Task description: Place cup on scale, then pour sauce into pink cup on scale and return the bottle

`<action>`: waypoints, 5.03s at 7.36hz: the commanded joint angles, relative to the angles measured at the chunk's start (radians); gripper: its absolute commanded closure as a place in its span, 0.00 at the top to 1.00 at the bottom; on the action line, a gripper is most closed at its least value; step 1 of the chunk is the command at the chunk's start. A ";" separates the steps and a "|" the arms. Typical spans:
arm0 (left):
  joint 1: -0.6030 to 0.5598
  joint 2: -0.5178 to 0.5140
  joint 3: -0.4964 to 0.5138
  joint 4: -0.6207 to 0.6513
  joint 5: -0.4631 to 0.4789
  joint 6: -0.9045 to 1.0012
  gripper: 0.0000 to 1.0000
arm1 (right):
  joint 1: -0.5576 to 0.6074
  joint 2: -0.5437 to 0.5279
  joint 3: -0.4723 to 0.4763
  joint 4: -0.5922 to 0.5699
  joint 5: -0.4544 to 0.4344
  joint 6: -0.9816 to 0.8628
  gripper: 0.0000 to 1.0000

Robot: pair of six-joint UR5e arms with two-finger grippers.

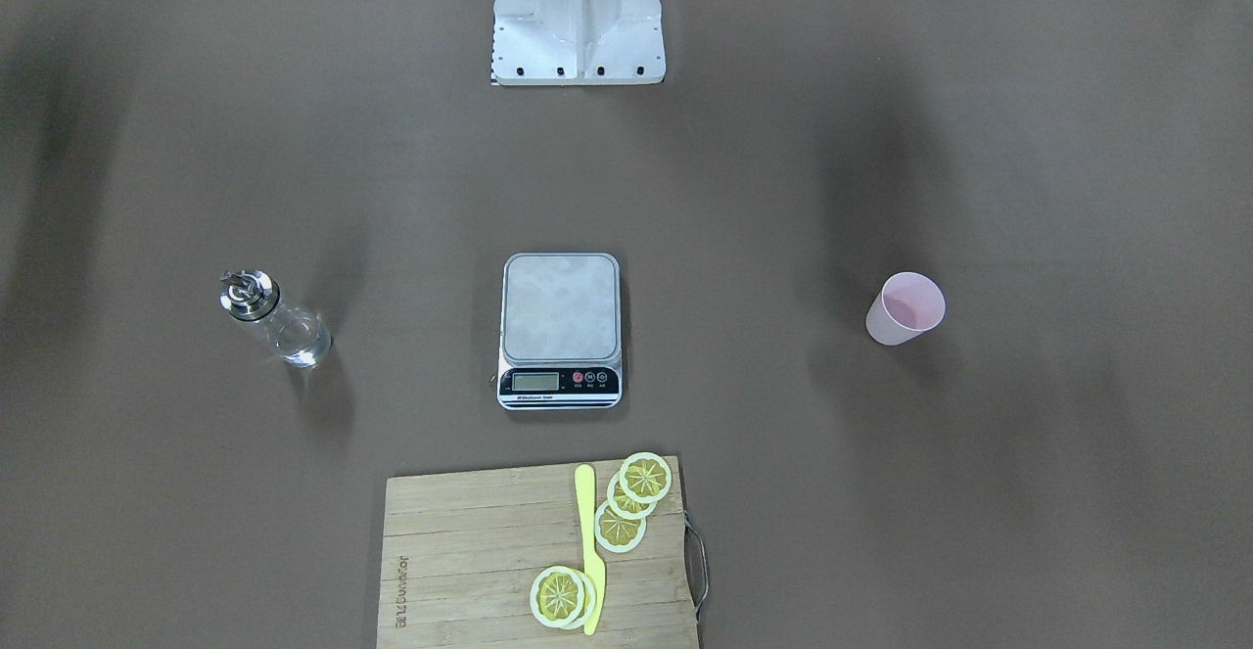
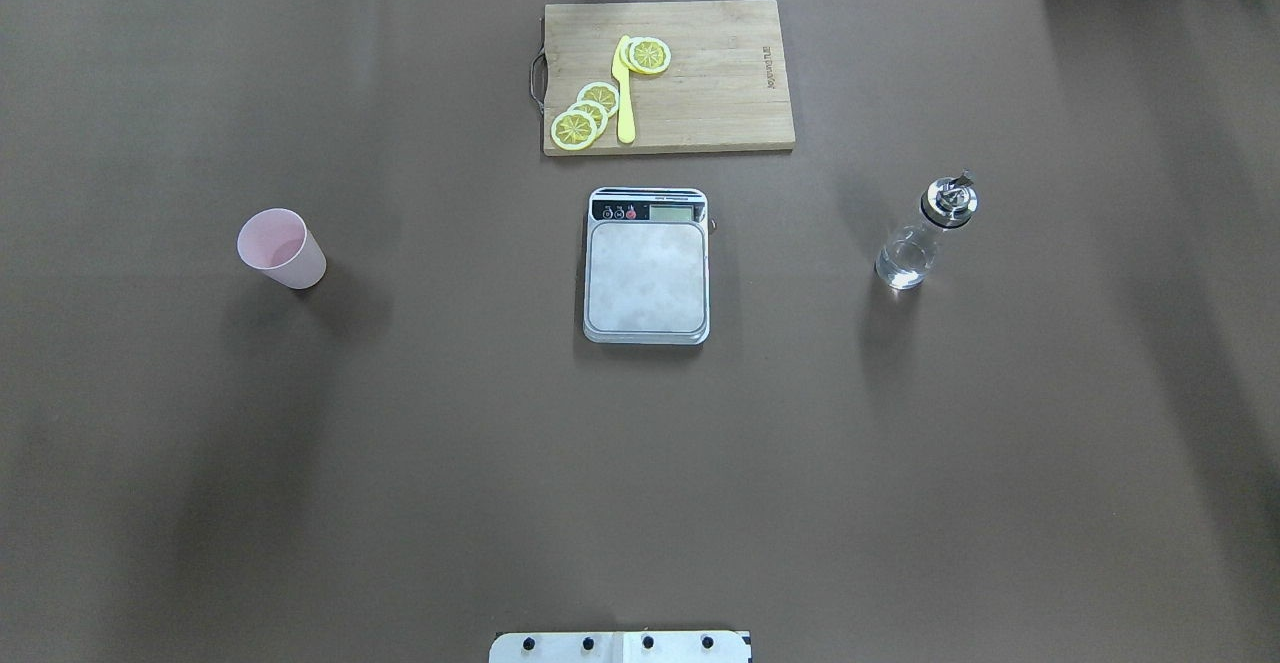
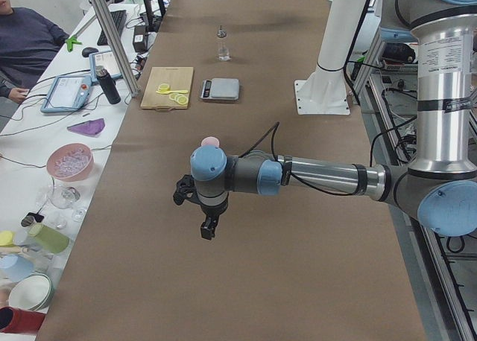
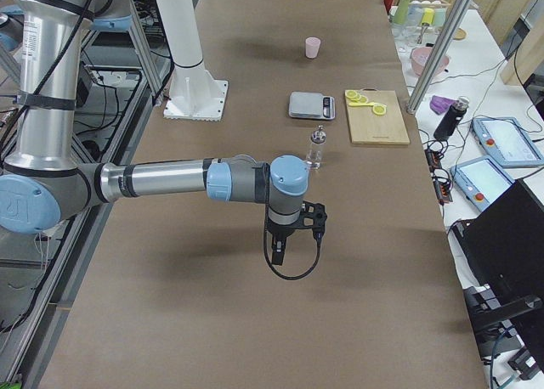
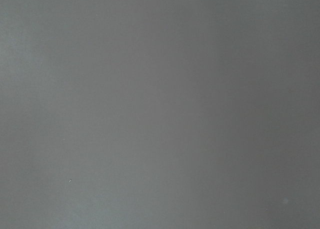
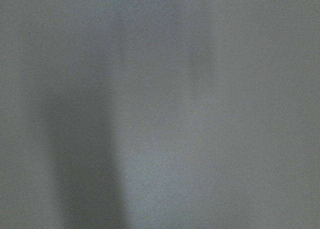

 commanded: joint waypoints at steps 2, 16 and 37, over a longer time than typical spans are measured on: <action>0.000 0.002 -0.021 0.000 0.000 0.001 0.98 | -0.002 0.000 0.002 0.000 0.003 0.002 1.00; 0.003 -0.170 0.063 -0.305 -0.094 -0.037 0.98 | -0.020 0.052 0.065 0.236 -0.002 0.044 1.00; 0.649 -0.288 0.054 -0.474 0.305 -0.982 0.36 | -0.232 0.032 0.074 0.449 0.012 0.491 1.00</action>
